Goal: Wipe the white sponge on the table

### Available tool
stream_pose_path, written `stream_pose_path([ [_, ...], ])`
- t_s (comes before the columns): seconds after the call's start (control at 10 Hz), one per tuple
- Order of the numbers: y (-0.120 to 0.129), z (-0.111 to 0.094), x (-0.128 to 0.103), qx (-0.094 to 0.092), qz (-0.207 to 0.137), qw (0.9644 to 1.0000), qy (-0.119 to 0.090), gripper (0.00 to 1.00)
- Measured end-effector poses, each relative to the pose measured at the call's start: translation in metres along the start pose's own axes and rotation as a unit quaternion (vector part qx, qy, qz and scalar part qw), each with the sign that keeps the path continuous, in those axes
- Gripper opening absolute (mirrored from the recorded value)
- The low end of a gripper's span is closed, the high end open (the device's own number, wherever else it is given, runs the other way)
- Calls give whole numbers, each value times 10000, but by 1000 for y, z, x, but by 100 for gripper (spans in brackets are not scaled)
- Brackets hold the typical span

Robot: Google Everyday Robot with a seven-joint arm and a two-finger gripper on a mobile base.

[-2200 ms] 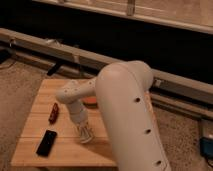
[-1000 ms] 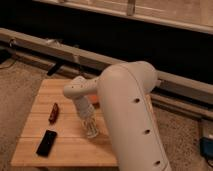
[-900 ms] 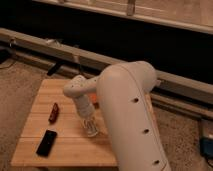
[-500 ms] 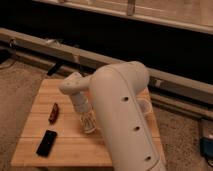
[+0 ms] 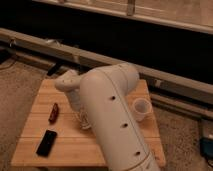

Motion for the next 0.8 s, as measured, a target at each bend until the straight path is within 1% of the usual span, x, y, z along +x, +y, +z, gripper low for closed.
stream_pose_path([
  [0.5, 0, -1, 0, -6, 12, 10000, -11, 17],
  [0.7, 5, -5, -6, -13, -62, 9999, -103, 17],
  [0.8, 17, -13, -17, -42, -201, 9995, -232, 17],
])
